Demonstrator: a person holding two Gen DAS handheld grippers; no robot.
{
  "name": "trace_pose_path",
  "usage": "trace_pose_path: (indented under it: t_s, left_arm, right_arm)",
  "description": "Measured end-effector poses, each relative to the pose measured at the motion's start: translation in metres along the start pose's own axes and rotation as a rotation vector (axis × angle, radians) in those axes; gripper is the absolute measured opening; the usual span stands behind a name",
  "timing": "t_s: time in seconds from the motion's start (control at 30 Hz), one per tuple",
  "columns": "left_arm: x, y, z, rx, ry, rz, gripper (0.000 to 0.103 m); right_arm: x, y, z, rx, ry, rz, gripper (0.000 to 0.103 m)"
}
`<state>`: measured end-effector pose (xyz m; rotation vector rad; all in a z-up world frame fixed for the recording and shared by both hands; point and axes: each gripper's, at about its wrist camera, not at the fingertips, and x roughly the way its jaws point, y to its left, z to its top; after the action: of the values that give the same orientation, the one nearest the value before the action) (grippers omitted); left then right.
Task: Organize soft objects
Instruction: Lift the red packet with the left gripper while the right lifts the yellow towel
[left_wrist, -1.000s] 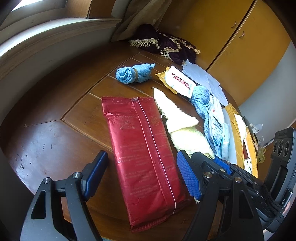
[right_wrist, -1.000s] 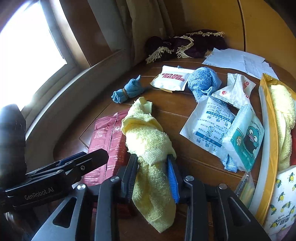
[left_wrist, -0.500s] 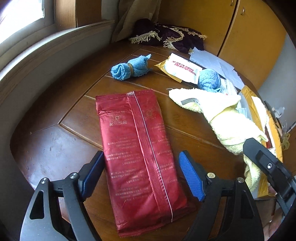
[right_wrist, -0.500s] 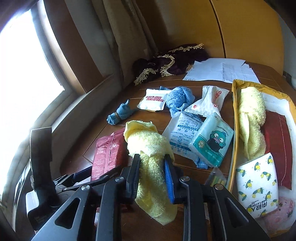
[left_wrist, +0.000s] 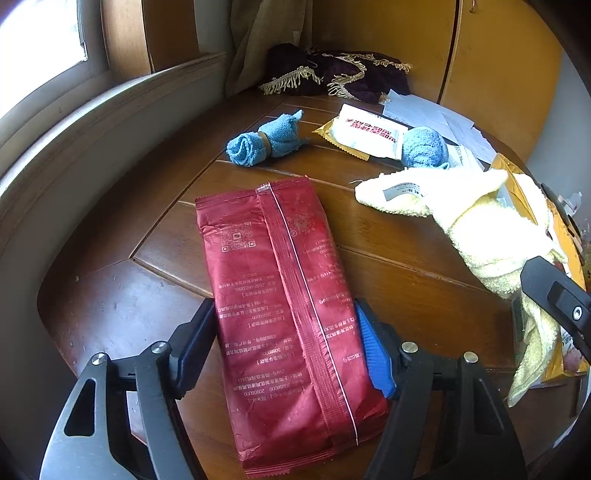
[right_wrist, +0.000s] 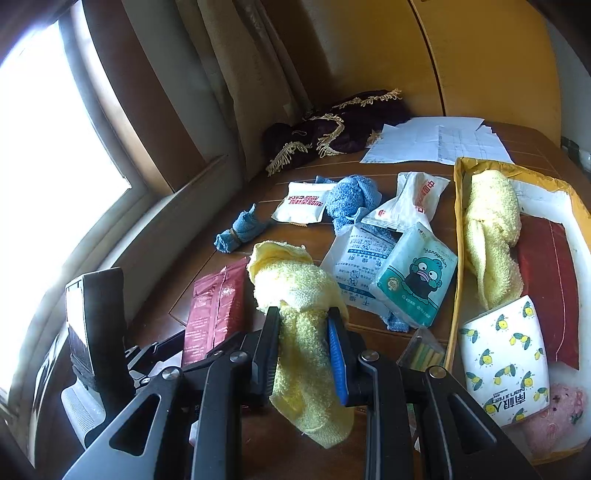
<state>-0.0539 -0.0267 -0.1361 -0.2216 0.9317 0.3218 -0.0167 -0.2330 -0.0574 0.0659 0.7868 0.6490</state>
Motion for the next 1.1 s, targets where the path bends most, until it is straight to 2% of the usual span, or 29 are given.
trace_pose_path:
  t_s: [0.07,0.13,0.2,0.3,0.5,0.67,0.83,0.97,1.1]
  left_arm:
    - [-0.001,0.009,0.001,-0.039,0.0,-0.05,0.066]
    - [-0.003,0.021,0.002,-0.103,0.001,-0.14,0.065]
    - [-0.006,0.027,0.001,-0.134,0.001,-0.198,0.065]
    - [-0.016,0.026,0.001,-0.137,-0.037,-0.222,0.065]
    - [-0.042,0.015,0.012,-0.123,-0.087,-0.316,0.065]
    - [-0.059,-0.02,0.036,-0.054,-0.107,-0.404,0.065]
    - [-0.064,-0.069,0.06,0.037,-0.095,-0.49,0.065]
    - [-0.062,-0.107,0.075,0.099,-0.067,-0.566,0.065]
    - [-0.052,-0.14,0.088,0.15,-0.052,-0.596,0.065]
  right_arm:
    - [-0.004,-0.001,0.001,0.01,-0.015,0.005,0.025]
    - [-0.009,-0.004,0.002,0.025,-0.031,0.012,0.025]
    - [-0.011,-0.006,0.003,0.037,-0.04,0.015,0.025]
    - [-0.014,-0.009,0.004,0.056,-0.047,0.022,0.025]
    - [-0.032,-0.016,0.011,0.087,-0.094,0.04,0.025]
    - [-0.057,-0.04,0.024,0.132,-0.152,0.021,0.025]
    - [-0.079,-0.077,0.037,0.187,-0.208,-0.007,0.025]
    - [-0.09,-0.104,0.044,0.222,-0.238,-0.021,0.025]
    - [-0.098,-0.129,0.05,0.258,-0.266,-0.057,0.025]
